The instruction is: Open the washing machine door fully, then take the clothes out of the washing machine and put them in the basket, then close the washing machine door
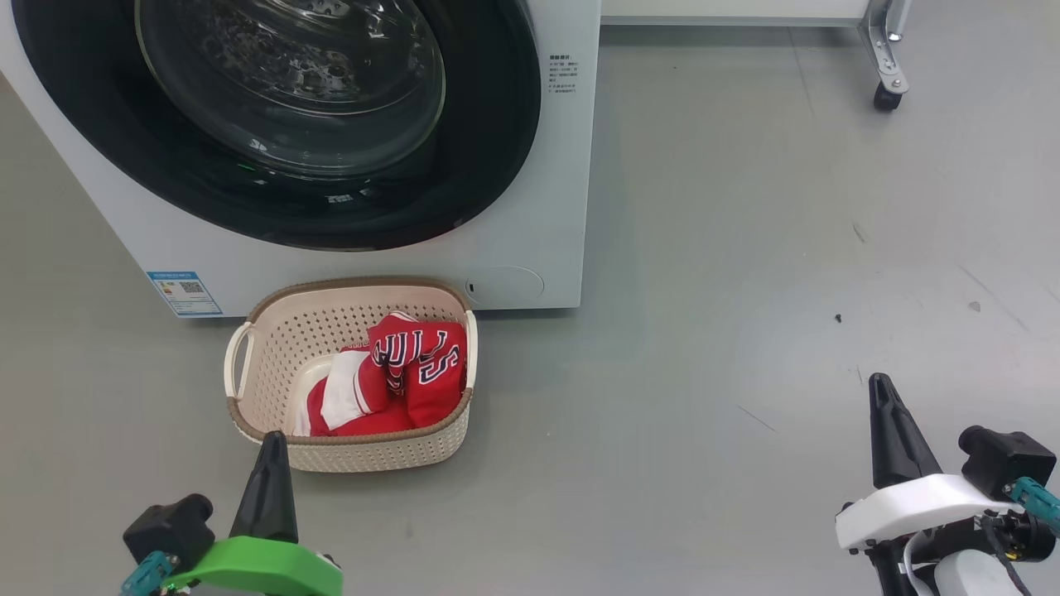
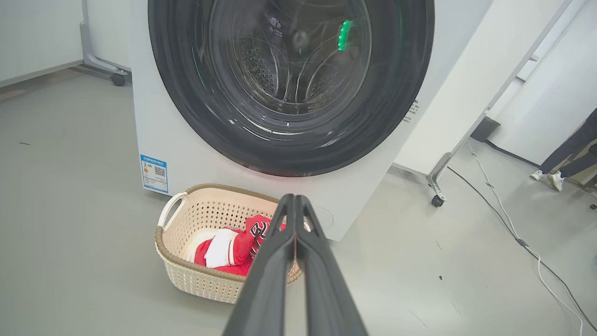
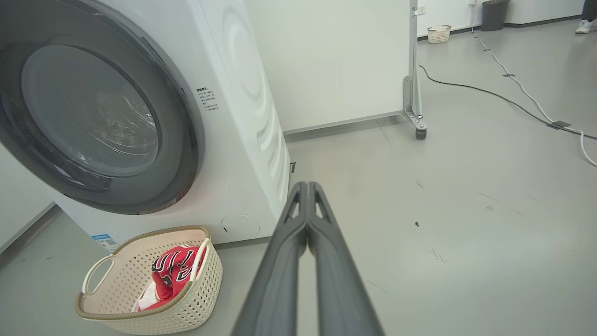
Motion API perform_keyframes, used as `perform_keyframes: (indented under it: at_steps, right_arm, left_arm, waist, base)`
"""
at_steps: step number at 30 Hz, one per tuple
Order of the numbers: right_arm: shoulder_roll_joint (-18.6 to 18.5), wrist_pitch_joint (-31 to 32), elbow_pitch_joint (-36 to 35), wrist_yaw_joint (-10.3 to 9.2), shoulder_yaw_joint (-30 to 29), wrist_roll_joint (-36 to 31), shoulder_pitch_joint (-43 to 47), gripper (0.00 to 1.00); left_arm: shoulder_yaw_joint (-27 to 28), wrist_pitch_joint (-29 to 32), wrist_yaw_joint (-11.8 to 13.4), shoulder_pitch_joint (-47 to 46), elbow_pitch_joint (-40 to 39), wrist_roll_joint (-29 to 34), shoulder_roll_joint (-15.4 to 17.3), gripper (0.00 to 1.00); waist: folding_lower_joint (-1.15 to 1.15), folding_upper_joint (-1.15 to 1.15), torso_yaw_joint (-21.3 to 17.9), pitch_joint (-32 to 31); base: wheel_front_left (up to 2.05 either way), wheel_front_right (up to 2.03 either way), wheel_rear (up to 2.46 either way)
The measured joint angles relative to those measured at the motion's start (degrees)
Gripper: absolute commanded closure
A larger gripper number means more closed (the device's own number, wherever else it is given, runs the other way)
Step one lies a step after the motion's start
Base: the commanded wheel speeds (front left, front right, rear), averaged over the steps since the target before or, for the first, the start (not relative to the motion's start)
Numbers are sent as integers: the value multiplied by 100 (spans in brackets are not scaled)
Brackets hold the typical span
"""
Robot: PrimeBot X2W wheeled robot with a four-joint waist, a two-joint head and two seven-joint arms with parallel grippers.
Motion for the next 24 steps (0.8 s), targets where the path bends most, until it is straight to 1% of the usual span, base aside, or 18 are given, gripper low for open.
perform_keyframes:
  at_steps: [6,17,24]
  right_arm:
    - [32,121,18,2,-70,560,-2,100]
    - [96,341,46,7,-240,1274,-20,100]
    - [138,506,71,8,-344,1730,-31,100]
  left_arm:
    - [47,103,-40,-1,-4,-510,0,100]
    - [212,339,-126,-2,-7,-1156,0,100]
    - [303,482,-137,-5,-4,-1617,3,100]
  waist:
    - [0,0,6,-15]
    - [0,0,16,-42]
    - [0,0,23,-60]
  base:
    - [0,0,0]
    - [0,0,0]
    - [0,0,0]
